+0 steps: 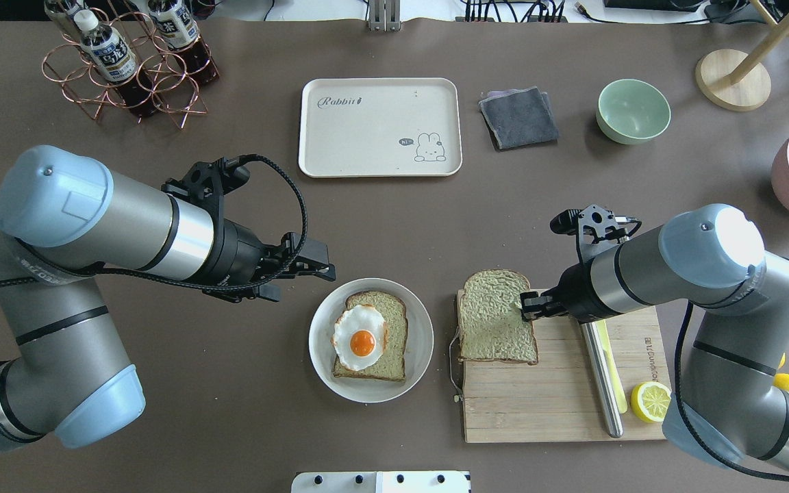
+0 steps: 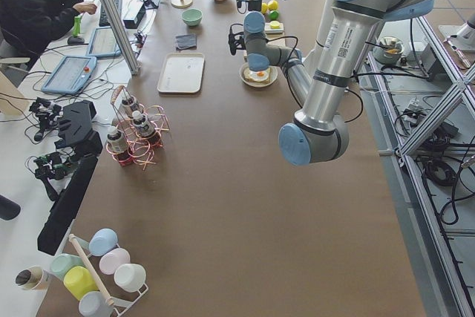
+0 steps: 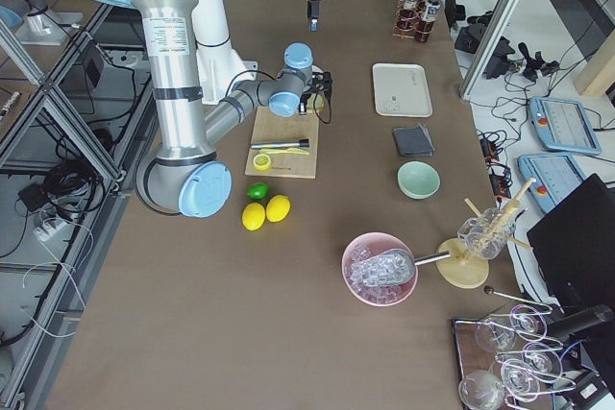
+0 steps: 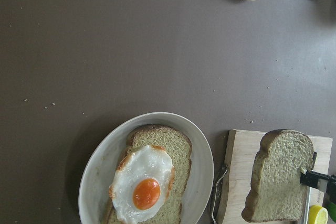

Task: Make sandwich and place on tray
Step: 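Lift the bread slice with the right gripper toward the egg plate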

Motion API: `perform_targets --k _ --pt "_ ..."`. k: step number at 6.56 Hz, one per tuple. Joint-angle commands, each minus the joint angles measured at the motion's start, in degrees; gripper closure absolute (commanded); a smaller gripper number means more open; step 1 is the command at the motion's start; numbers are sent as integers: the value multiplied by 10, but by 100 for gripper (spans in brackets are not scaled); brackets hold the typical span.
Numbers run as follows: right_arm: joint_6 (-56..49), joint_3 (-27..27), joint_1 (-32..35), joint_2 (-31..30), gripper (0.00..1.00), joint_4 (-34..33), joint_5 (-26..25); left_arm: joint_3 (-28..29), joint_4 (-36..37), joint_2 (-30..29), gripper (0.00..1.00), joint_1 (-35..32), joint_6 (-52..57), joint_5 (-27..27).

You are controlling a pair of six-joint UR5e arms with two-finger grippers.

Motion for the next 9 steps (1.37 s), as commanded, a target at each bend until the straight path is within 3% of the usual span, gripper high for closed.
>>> perform_targets --k 1,5,9 --pt "1 -5 8 29 100 -4 -2 2 -1 -1 2 0 0 0" --pt "25 -43 6 96 100 -7 -11 5 0 -6 2 0 -1 0" --pt "26 -56 -50 125 100 -8 -85 5 0 -5 2 0 -1 0"
